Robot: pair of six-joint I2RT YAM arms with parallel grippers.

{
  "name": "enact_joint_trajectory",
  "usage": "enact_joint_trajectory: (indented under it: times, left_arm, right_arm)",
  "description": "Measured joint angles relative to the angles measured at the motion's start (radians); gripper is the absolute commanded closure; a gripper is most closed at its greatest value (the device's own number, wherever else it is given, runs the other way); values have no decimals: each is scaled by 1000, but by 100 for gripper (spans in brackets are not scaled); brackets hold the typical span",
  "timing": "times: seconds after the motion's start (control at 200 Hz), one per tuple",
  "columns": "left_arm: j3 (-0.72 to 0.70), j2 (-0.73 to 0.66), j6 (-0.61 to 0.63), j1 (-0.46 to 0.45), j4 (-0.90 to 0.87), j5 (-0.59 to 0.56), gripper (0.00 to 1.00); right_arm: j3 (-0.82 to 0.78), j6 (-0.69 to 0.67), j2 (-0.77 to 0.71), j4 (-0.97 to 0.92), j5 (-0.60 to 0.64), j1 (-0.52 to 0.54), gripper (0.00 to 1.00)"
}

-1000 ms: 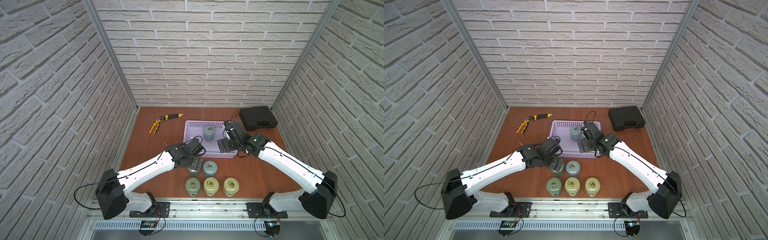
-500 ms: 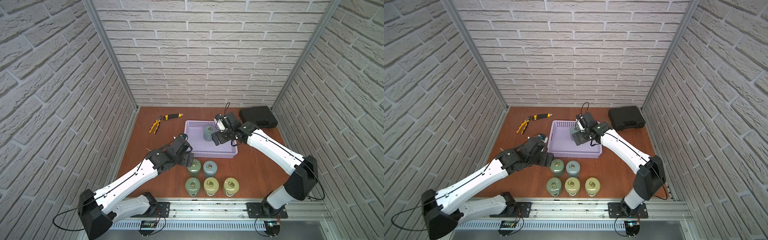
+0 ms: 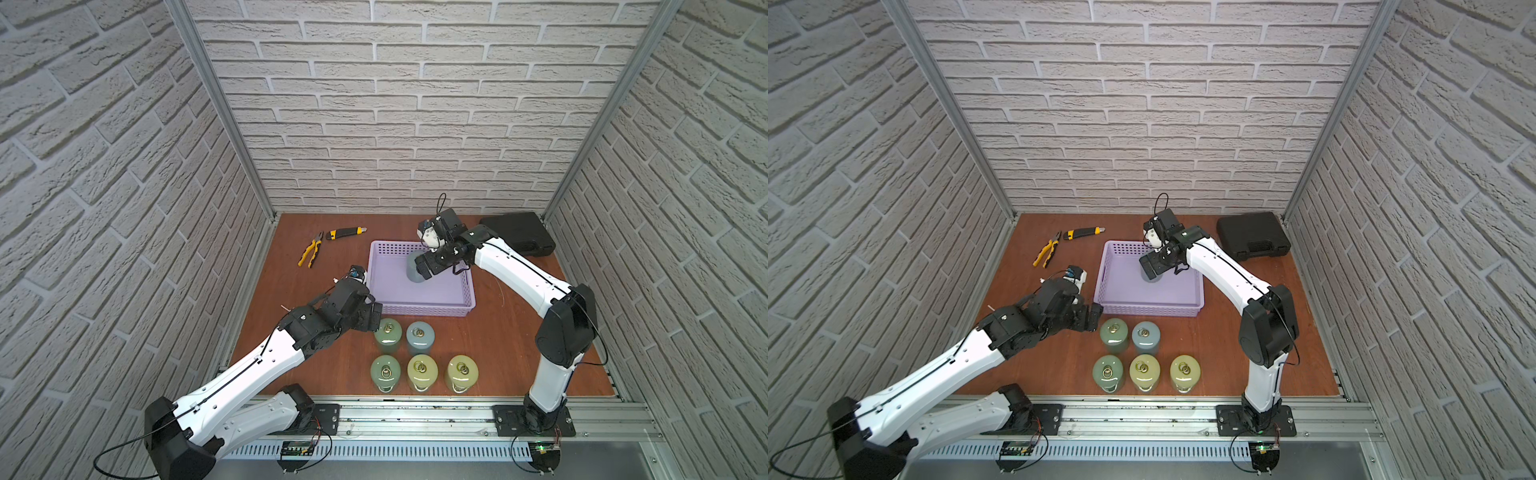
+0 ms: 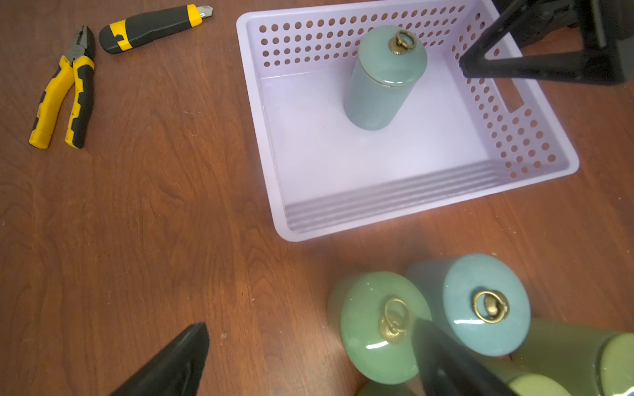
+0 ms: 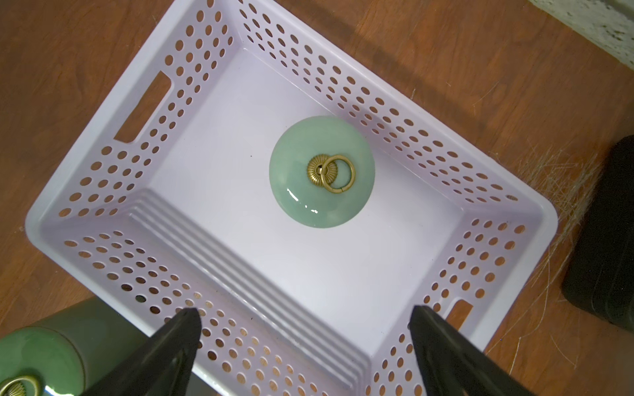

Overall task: Take the tea canister out of the basket
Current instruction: Place the tea canister at the center of the board, then pick up the tea canister from the basket.

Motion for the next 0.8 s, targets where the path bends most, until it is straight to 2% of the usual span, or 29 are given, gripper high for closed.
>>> enact_joint_trajectory:
  times: [0.8]
  left_arm:
    - [0,2,-22,14,-1,-31,2]
  right_arm:
    - [148,-38,250,30,18,-10,0]
